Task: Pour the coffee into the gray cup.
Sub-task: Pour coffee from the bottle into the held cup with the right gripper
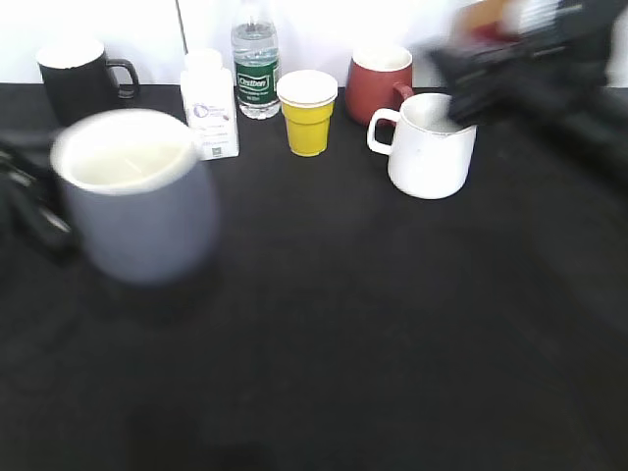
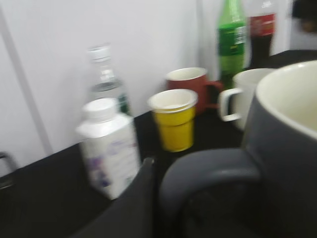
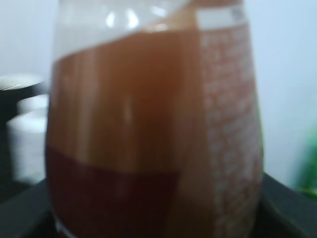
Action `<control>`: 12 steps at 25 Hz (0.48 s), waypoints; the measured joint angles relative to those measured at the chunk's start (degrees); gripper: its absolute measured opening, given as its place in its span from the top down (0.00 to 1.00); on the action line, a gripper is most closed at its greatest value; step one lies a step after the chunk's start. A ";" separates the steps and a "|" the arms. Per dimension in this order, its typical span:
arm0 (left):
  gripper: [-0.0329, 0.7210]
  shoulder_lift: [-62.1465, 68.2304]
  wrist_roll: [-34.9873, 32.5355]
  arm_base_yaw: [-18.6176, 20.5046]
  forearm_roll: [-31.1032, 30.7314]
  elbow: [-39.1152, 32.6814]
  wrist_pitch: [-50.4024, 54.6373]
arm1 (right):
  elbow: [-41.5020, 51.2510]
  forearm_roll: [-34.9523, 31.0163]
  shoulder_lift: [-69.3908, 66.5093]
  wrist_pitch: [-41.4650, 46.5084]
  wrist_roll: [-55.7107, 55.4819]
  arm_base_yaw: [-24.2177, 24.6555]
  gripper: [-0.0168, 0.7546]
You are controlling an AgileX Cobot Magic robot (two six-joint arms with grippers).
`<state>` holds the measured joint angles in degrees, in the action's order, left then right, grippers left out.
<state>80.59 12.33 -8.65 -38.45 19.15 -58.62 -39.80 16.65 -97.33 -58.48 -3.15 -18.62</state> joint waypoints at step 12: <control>0.90 7.36 -3.32 -8.83 0.67 0.17 -2.65 | -6.32 12.17 -7.31 2.95 28.48 -11.22 0.29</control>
<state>87.95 9.01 -17.48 -37.79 19.32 -61.27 -46.12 28.82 -104.64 -55.54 25.33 -29.84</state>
